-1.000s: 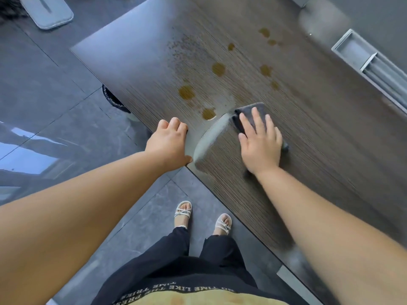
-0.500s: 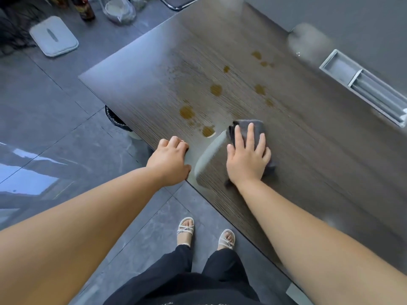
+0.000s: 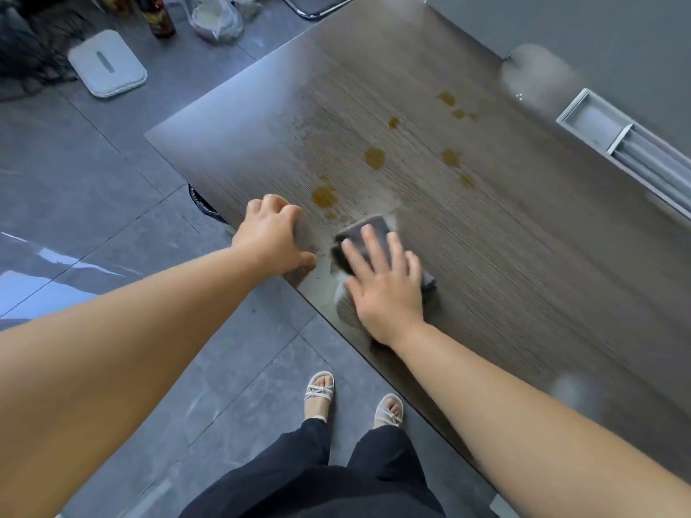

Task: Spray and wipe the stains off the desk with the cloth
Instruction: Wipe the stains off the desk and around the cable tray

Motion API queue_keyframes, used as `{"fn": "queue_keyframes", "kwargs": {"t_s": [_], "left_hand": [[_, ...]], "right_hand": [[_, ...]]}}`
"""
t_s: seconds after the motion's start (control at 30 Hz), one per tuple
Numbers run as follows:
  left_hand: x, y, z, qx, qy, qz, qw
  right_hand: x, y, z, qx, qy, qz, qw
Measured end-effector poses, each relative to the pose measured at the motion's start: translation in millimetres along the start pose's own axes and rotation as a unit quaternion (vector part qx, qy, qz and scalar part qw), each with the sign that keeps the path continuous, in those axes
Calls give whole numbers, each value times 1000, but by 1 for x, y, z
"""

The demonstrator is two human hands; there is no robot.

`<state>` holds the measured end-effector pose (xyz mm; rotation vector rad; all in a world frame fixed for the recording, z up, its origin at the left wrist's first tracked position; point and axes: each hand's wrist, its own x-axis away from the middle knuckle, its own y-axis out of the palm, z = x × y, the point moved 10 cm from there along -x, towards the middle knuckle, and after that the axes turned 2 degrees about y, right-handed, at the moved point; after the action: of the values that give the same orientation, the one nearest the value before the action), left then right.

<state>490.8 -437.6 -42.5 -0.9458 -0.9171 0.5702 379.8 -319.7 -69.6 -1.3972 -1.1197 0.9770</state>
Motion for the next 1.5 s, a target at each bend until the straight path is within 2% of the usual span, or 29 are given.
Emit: {"fn": "queue_keyframes", "kwargs": {"t_s": [0.07, 0.1, 0.17, 0.23, 0.27, 0.3, 0.33, 0.4, 0.47, 0.5, 0.53, 0.63, 0.67, 0.7, 0.73, 0.8, 0.87, 0.9, 0.97, 1.03, 1.1, 1.13, 1.2, 1.27, 1.3, 1.33, 1.37, 1.47, 1.5], "left_hand": [[-8, 0, -6, -10, -13, -8, 1000], [-12, 2, -8, -16, -16, -16, 1000], [-15, 7, -9, -25, -21, -35, 999], [-16, 11, -8, -38, -24, -41, 998], [-17, 11, -8, -46, -26, -41, 998], [-18, 12, -8, -53, -26, -42, 997], [-19, 12, -8, -56, -28, -42, 997], [-20, 13, -9, -63, -29, -45, 997], [-20, 13, -9, -67, -32, -48, 996], [-20, 12, -8, -68, -33, -49, 996], [-20, 12, -8, -68, -34, -52, 996], [-21, 12, -8, -70, -38, -55, 995], [-21, 12, -8, -68, -40, -54, 995], [-21, 12, -8, -68, -41, -55, 995], [-21, 12, -8, -70, -40, -56, 995], [-22, 12, -7, -77, -37, -55, 995], [-21, 13, -8, -79, -36, -55, 995], [-21, 12, -7, -79, -33, -55, 995], [-20, 13, -8, -82, -23, -58, 995], [-19, 15, -9, -87, -16, -61, 994], [-18, 16, -9, -90, -11, -61, 994], [-18, 16, -9, -89, -9, -61, 994], [-19, 14, -11, -85, -1, -63, 994], [-23, 10, -16, -82, 14, -73, 994], [-25, 7, -20, -84, 21, -76, 993], [-26, 4, -23, -89, 29, -77, 993], [-27, 2, -25, -94, 37, -79, 992], [-25, 4, -26, -113, 54, -80, 989], [-24, 6, -25, -124, 58, -77, 988]], "right_hand": [[0, 10, -3, 23, -129, -50, 990], [-10, 6, 9, 27, -137, -50, 989], [-34, -6, 44, 26, -56, -20, 998], [-46, -3, 69, -2, 97, -31, 995], [-44, -3, 65, -2, 146, -15, 989], [-38, -7, 51, 3, 156, 15, 988], [-31, -8, 30, -2, 128, 26, 991], [-15, -1, -6, 4, -12, 6, 1000], [-11, 4, -9, 22, -145, -19, 989], [-17, 1, 1, 26, -165, -20, 986], [-28, -2, 15, 29, -149, -5, 988], [-54, -5, 55, -1, 55, 0, 999], [-52, -5, 52, -9, 110, 15, 994], [-45, -4, 40, -6, 130, 23, 991], [-36, -3, 21, -7, 107, 26, 994], [-17, 1, -13, 8, -38, 17, 999], [-14, 6, -19, 23, -174, -7, 985], [-22, 4, -9, 30, -189, -15, 981], [-49, -5, 24, 38, -120, -3, 992], [-68, -3, 55, 17, 21, -32, 999], [-62, -2, 49, 11, 105, -19, 994], [-53, -3, 34, 10, 98, 5, 995], [-30, -1, -8, 1, -17, 26, 1000], [-11, 9, -26, 20, -162, -14, 986], [-14, 10, -21, 26, -206, -30, 978], [-24, 6, -11, 26, -214, -31, 976], [-37, 2, 2, 29, -187, -20, 982], [-66, 3, 33, 18, 13, -21, 1000], [-59, 3, 25, 20, 48, -6, 999]]}}
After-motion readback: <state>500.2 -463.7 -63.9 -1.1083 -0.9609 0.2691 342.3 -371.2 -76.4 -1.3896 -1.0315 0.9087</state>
